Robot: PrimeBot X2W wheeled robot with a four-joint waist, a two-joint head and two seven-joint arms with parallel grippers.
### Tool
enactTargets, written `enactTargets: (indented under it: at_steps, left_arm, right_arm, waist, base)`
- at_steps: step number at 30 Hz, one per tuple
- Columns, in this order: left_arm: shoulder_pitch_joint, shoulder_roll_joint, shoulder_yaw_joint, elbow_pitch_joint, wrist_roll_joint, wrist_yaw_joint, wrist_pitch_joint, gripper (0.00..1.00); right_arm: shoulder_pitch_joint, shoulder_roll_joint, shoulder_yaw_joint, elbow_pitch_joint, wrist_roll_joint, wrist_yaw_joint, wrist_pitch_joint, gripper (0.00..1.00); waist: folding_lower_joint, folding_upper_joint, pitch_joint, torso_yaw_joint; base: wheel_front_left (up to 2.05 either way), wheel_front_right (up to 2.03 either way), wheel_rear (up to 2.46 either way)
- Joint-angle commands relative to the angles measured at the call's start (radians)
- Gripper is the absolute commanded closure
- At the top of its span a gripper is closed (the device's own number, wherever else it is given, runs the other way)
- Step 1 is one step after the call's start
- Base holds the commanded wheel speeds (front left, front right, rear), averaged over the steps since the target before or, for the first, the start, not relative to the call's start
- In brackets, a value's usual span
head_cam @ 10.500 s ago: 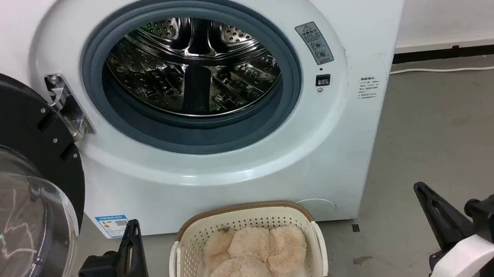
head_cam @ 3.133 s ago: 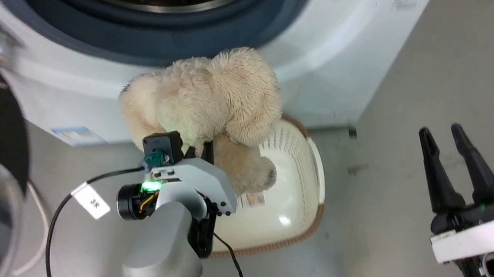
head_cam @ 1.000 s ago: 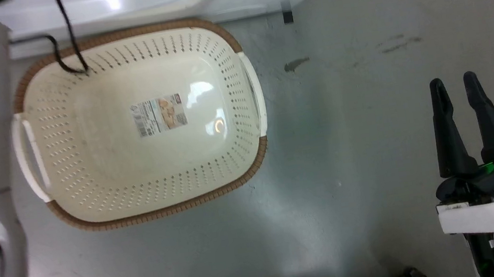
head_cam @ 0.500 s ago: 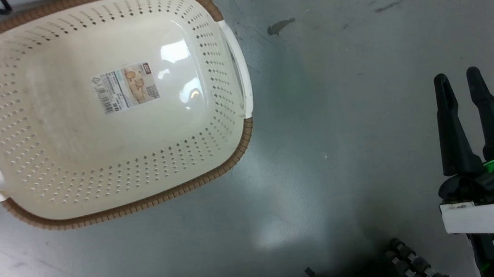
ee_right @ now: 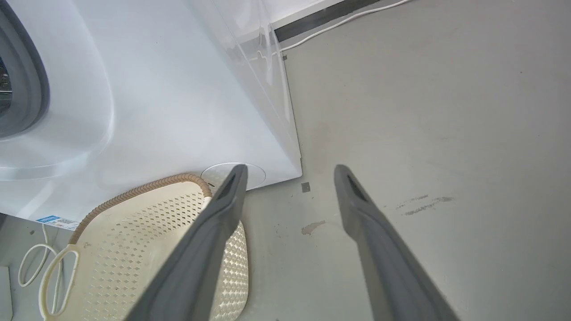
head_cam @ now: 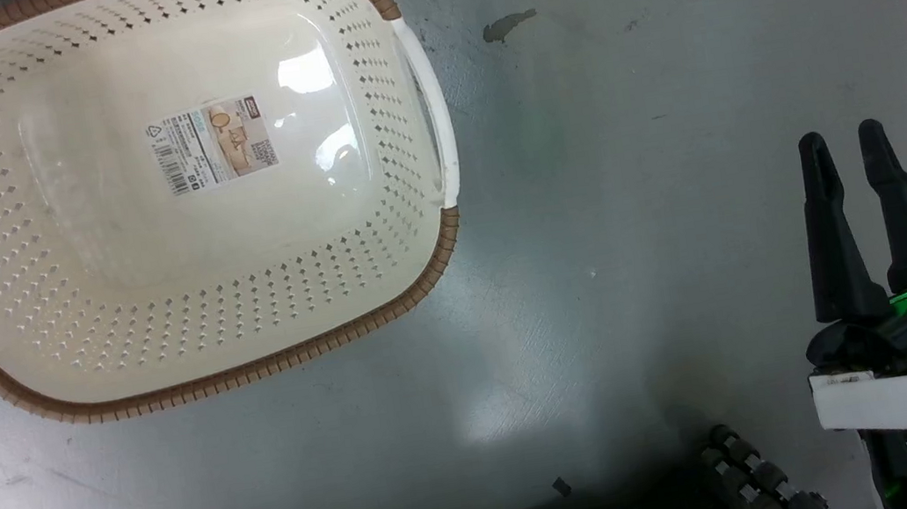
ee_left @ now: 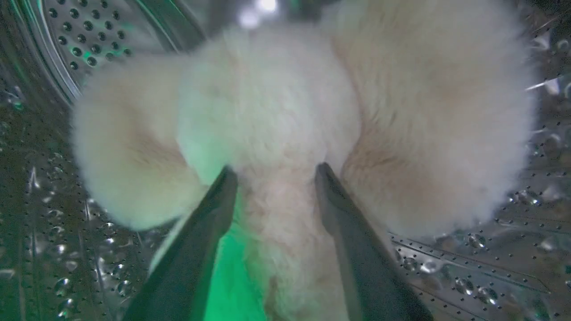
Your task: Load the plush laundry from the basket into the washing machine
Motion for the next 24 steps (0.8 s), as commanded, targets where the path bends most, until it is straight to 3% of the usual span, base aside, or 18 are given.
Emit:
enactTargets:
  at_steps: [1, 11, 24]
  left_arm:
    - [-0.021, -0.006, 0.005, 0.002, -0.008, -0.002, 0.003, 0.00]
    - [0.038, -0.035, -0.005, 0.075, -0.055, -0.041, -0.060, 0.00]
    - [0.255, -0.111, 0.019, 0.216, -0.152, -0.076, -0.193, 0.00]
  right_arm:
    - [-0.005, -0.001, 0.000, -0.001, 0.006, 0.001, -0.004, 0.00]
    - [-0.037, -0.001, -0.010, 0.015, -0.024, 0.001, -0.004, 0.00]
    - [-0.033, -0.001, -0.036, 0.076, -0.092, 0.001, -0.004, 0.00]
  waist:
    - [0.0000, 0.0000, 0.000, 0.002]
    - [0.0000, 0.0000, -0.050, 0.046]
    - [0.0000, 0.0000, -0.260, 0.124]
  base:
    - [0.00, 0.00, 0.00]
    - [0.00, 0.00, 0.00]
    - [0.00, 0.00, 0.00]
